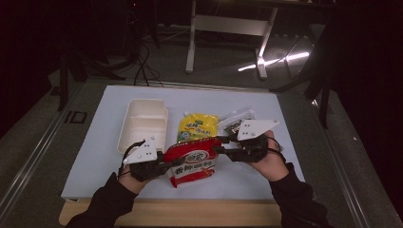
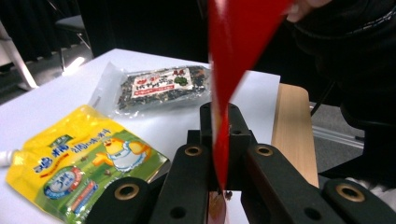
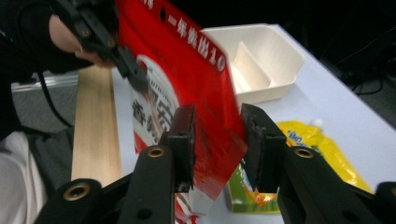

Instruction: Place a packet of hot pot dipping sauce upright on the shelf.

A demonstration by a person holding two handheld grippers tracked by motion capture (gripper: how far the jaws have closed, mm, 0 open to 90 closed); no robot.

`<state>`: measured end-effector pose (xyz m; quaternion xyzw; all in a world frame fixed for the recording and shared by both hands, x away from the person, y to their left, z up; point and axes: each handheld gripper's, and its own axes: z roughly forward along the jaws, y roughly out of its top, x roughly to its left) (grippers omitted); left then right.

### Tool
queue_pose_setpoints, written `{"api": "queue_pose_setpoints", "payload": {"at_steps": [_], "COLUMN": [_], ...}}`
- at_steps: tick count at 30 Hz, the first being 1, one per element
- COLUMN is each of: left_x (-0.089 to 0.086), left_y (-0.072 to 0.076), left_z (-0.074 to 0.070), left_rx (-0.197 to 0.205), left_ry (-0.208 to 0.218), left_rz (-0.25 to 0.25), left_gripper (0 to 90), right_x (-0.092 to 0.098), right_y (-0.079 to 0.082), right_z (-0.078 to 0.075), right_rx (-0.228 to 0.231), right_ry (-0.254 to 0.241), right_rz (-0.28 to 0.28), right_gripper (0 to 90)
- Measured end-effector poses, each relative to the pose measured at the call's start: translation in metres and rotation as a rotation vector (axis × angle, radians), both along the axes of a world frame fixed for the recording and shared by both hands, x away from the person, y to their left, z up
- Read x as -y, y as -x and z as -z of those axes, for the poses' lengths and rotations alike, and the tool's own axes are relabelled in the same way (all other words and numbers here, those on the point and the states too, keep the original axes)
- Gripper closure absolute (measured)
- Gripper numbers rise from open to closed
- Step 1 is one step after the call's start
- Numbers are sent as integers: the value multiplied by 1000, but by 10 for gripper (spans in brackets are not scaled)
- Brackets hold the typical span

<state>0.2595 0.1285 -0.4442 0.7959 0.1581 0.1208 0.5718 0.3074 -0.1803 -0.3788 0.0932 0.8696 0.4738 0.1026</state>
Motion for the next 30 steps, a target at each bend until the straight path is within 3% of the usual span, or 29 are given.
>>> {"api": "queue_pose_setpoints", "payload": {"at_steps": [3,8,11,15,21,23,25,30], "left_x": [1,0,0,-1,3,4,5,2], "left_y": [3,6,6,6,7,7,6,3], "left_z": [0,-8,-9,-10,-9,-8,-7,-4], "left_rx": [13,32,32,28,31,26,19,5], "left_ry": [4,46,55,56,55,56,53,57], "left_rz": [4,5,4,-13,-14,-15,-21,-27], "left_gripper": [900,900,900,900,900,900,900,900], "right_x": [-1,-3,-4,-3,-6,-11,-13,-17], "right_y": [-2,-7,-7,-9,-8,-7,-7,-5], "right_z": [5,20,25,29,31,33,35,36], "right_rx": [-26,-77,-83,-88,-87,-72,-86,-84], "right_ry": [17,54,68,73,73,106,114,142], "right_rz": [-17,-46,-57,-75,-109,-126,-151,-167], "right_gripper": [637,602,614,696,697,755,855,898]}}
